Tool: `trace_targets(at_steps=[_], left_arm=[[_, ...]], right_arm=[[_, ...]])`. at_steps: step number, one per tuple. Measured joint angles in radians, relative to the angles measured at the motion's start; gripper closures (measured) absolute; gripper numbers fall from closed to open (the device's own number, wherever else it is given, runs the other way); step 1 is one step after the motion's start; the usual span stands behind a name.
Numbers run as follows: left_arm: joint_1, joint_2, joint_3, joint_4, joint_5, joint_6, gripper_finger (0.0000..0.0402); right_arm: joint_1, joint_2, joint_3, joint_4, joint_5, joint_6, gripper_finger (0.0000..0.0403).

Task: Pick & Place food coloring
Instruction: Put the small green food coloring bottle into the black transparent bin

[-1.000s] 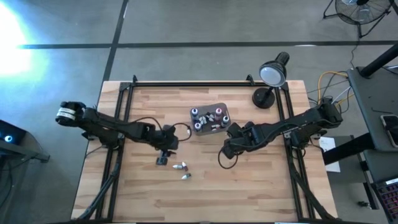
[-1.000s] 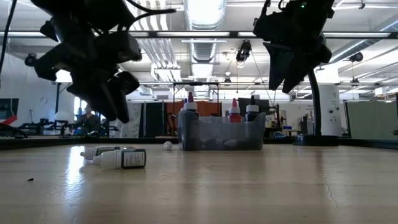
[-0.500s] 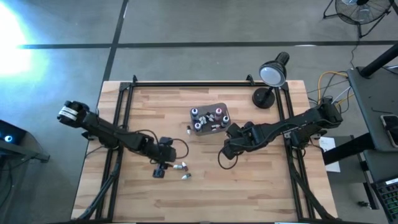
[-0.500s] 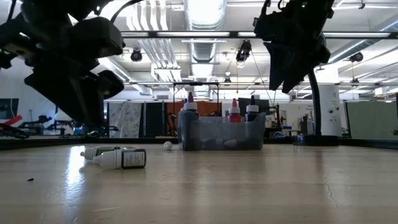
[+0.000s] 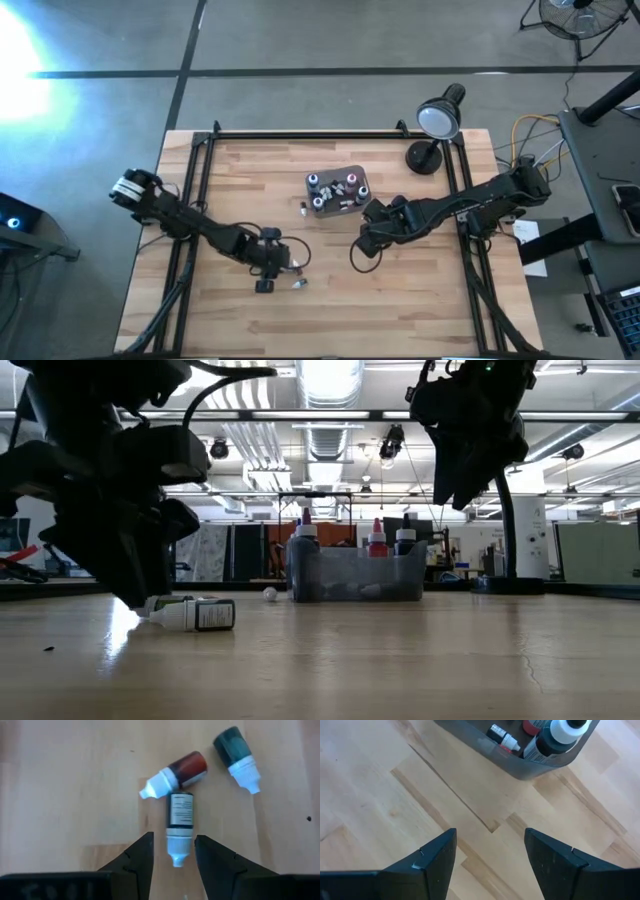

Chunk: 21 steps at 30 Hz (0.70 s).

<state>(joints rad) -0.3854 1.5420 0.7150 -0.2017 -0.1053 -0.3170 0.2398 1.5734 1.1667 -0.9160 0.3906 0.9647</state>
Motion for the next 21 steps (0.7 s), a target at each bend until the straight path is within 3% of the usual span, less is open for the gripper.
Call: trace_targets(at_steps=[10, 18, 21], left_arm=[[-0.002, 0.049, 0.023, -0.001, -0.008, 0.002, 0.0288], [-0.002, 0.041, 0.026, -0.035, -0.024, 0.036, 0.0350], [0.002, 0.024, 0.051, -0.132, -0.079, 0.055, 0.0369]], right_arm=[[0.000, 0.000, 0.000, 0.005, -0.002, 0.001, 0.0174], [0.000, 0.000, 0.002, 0.010, 0.002, 0.004, 0.0174], [0.000, -0.004, 0.014, 0.011, 0.039, 0.004, 0.0174]])
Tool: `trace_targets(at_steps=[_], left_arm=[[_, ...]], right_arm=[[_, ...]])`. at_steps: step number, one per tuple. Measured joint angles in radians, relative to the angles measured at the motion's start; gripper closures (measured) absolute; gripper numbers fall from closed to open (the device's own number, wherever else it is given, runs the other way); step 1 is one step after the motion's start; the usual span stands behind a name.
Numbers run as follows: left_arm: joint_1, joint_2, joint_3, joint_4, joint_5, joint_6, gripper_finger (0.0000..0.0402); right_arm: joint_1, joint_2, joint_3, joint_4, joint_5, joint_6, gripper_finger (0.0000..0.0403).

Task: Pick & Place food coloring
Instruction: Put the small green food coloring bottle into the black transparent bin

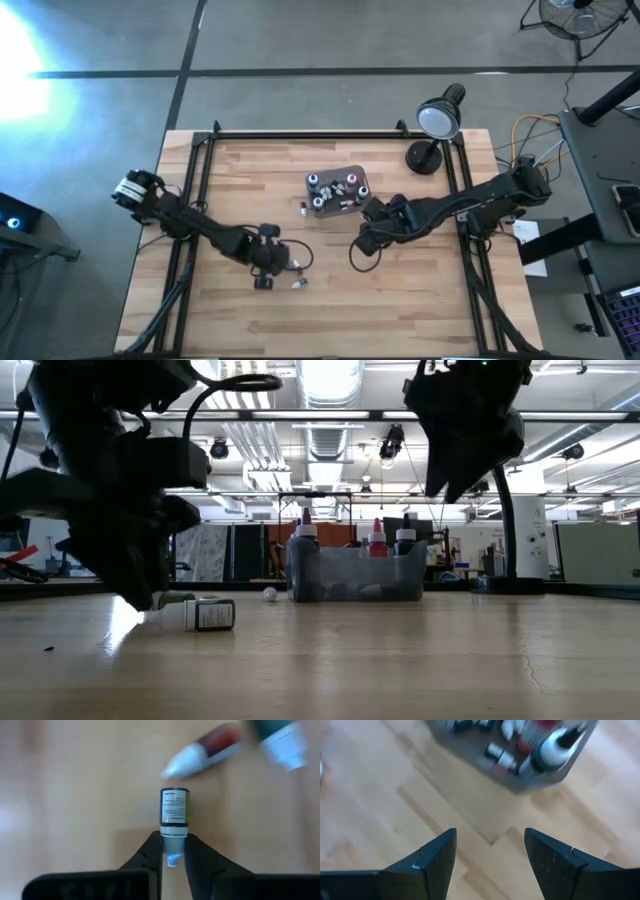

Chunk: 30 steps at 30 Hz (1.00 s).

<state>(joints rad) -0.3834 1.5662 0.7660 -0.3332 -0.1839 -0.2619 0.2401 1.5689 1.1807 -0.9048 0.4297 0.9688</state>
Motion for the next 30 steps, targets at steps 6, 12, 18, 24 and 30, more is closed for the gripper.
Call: trace_targets(at_steps=[6, 12, 18, 24, 30], left_arm=[[0.067, -0.096, 0.071, -0.173, -0.148, 0.052, 0.0373], [0.229, -0.191, 0.153, -0.079, -0.215, 0.128, 0.0374], [0.443, -0.114, 0.298, 0.150, -0.119, 0.267, 0.0374], [0.569, 0.082, 0.496, -0.020, -0.025, 0.254, 0.0355], [0.563, 0.216, 0.682, -0.167, -0.115, 0.302, 0.0315]], right_arm=[[0.000, -0.037, 0.029, -0.014, 0.160, 0.027, 0.0175], [0.000, -0.095, 0.042, -0.042, 0.302, 0.080, 0.0175], [-0.001, -0.137, 0.042, -0.067, 0.337, 0.111, 0.0175], [0.000, -0.133, 0.042, -0.086, 0.324, 0.163, 0.0175], [0.003, -0.119, 0.041, -0.084, 0.309, 0.166, 0.0175]])
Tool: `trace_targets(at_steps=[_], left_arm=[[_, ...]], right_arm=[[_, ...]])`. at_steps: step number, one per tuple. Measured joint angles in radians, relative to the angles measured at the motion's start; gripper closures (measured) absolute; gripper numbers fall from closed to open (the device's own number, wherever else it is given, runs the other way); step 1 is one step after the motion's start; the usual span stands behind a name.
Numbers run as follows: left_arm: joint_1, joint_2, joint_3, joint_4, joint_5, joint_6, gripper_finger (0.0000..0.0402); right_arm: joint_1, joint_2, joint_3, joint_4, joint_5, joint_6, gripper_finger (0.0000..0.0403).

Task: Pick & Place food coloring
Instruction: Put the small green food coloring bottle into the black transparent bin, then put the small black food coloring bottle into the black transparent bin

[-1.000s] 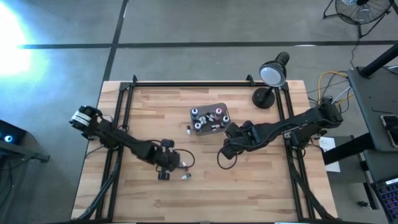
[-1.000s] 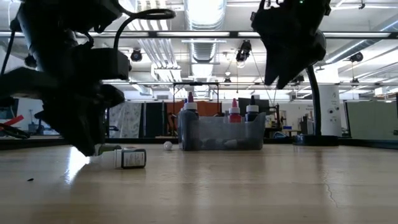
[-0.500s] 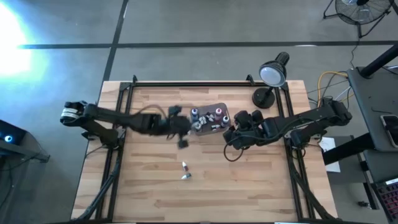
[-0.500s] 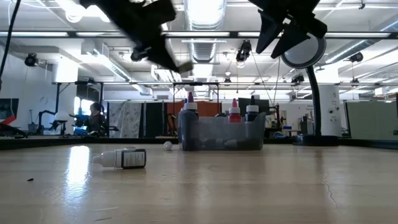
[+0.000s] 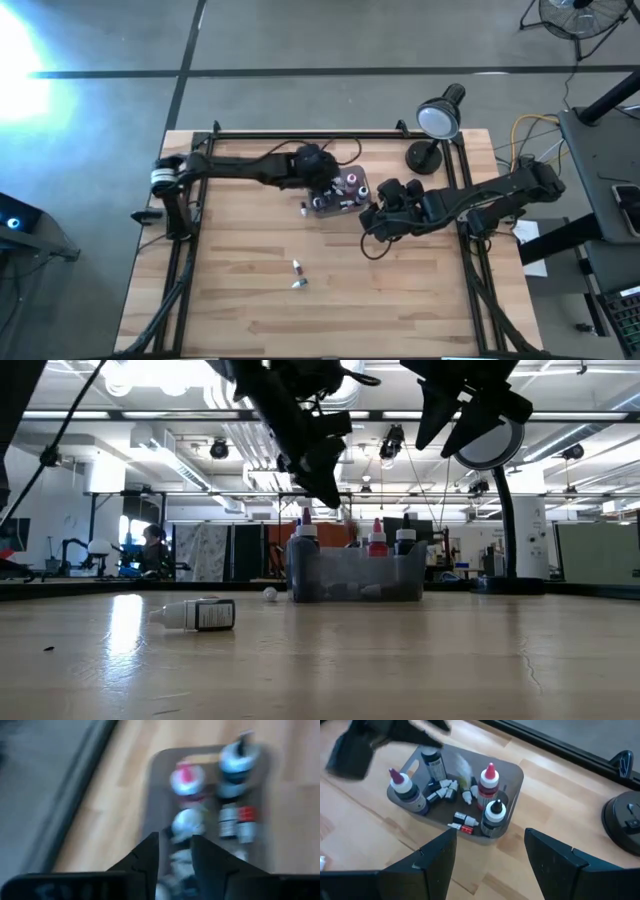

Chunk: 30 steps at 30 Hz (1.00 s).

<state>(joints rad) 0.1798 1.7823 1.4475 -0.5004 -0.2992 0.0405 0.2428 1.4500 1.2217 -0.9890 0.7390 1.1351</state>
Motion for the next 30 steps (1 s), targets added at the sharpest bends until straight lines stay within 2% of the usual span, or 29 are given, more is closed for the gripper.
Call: trace_targets(at_steps=[3, 6, 8, 13, 15, 20, 22, 26, 30], left_arm=[[0.000, 0.014, 0.069, -0.109, -0.081, 0.030, 0.0299], [-0.004, -0.027, 0.074, -0.118, -0.067, 0.038, 0.0294], [-0.006, -0.075, 0.062, -0.131, 0.013, 0.038, 0.0293], [-0.028, -0.241, -0.060, -0.147, 0.316, 0.030, 0.0292], [-0.050, -0.301, -0.138, -0.151, 0.365, 0.014, 0.0292], [-0.112, -0.434, -0.355, -0.144, 0.341, -0.162, 0.0292], [-0.147, -0.470, -0.435, -0.138, 0.337, -0.240, 0.0292], [-0.258, -0.512, -0.562, -0.086, 0.302, -0.272, 0.0293], [-0.306, -0.497, -0.586, -0.040, 0.160, -0.579, 0.0294]], right_arm=[[0.000, 0.007, 0.000, -0.002, -0.006, -0.001, 0.0175], [0.002, 0.011, 0.000, -0.002, -0.008, -0.001, 0.0175], [0.002, 0.011, -0.003, 0.000, -0.027, -0.012, 0.0175], [0.002, 0.011, -0.019, 0.001, -0.139, -0.100, 0.0175], [0.002, 0.017, -0.026, 0.007, -0.161, -0.112, 0.0175], [0.002, 0.037, -0.038, 0.028, -0.183, -0.123, 0.0174], [0.002, 0.042, -0.041, 0.060, -0.246, -0.160, 0.0174], [0.009, 0.049, -0.049, 0.099, -0.392, -0.302, 0.0174], [0.008, 0.047, -0.057, 0.059, -0.426, -0.455, 0.0174]])
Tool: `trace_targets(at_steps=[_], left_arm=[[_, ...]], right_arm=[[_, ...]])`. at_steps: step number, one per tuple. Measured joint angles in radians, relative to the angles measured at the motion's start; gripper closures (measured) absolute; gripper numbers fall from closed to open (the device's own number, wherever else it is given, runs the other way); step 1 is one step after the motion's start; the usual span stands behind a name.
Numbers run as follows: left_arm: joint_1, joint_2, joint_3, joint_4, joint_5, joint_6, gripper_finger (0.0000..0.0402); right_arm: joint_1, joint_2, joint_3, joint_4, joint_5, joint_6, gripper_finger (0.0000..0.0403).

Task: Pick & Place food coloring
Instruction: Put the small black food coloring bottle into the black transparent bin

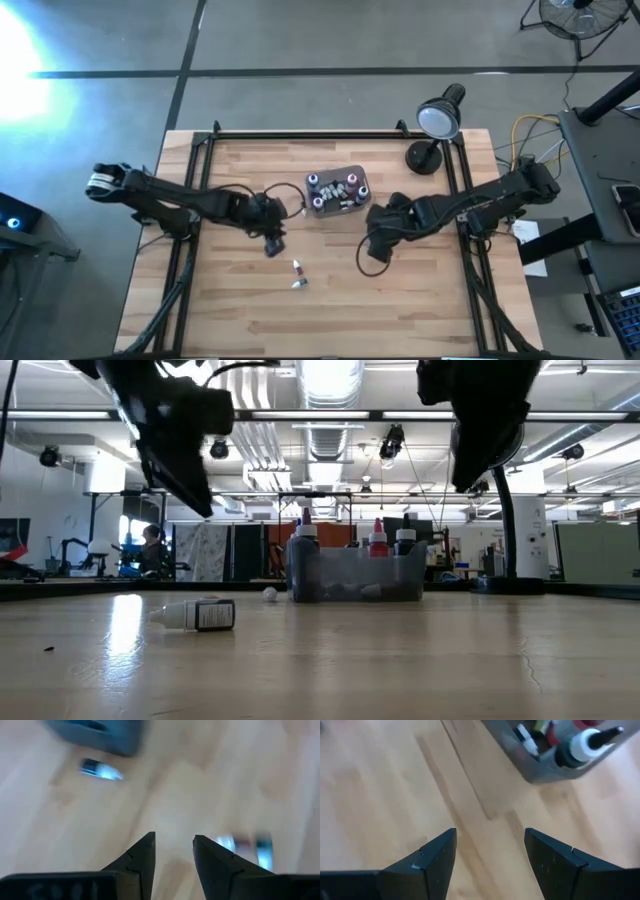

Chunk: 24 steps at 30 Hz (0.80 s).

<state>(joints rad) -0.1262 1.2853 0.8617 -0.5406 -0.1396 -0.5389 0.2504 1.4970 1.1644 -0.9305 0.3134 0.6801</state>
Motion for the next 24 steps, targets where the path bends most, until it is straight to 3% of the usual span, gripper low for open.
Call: trace_targets(at_steps=[2, 3, 6, 8, 9, 11, 15, 19, 24], left_arm=[[0.002, 0.016, 0.005, 0.028, -0.053, -0.084, 0.0294], [0.001, 0.026, 0.012, 0.031, -0.076, -0.046, 0.0294], [-0.003, 0.060, 0.049, 0.044, -0.113, 0.242, 0.0294], [0.005, 0.093, 0.078, 0.032, -0.149, 0.322, 0.0294], [0.020, 0.115, 0.099, 0.028, -0.172, 0.276, 0.0294], [0.069, 0.163, 0.142, -0.003, -0.191, 0.029, 0.0294], [0.157, 0.261, 0.170, -0.038, -0.096, -0.530, 0.0294], [0.150, 0.331, 0.170, 0.044, -0.096, -0.696, 0.0294], [0.137, 0.386, 0.170, 0.096, -0.103, -0.764, 0.0294]], right_arm=[[-0.001, -0.002, -0.001, -0.044, 0.000, -0.062, 0.0174], [0.001, -0.003, -0.001, -0.063, 0.000, -0.089, 0.0174], [0.019, -0.005, -0.009, -0.105, 0.000, -0.171, 0.0174], [0.023, -0.010, -0.020, -0.102, 0.000, -0.211, 0.0174], [0.023, -0.011, -0.026, -0.103, 0.000, -0.215, 0.0174], [0.021, -0.011, -0.037, -0.102, 0.006, -0.191, 0.0175], [0.022, -0.013, -0.076, -0.104, 0.045, -0.042, 0.0175], [0.022, -0.016, -0.120, -0.110, 0.049, 0.159, 0.0175], [0.023, -0.018, -0.157, -0.110, 0.048, 0.253, 0.0175]])
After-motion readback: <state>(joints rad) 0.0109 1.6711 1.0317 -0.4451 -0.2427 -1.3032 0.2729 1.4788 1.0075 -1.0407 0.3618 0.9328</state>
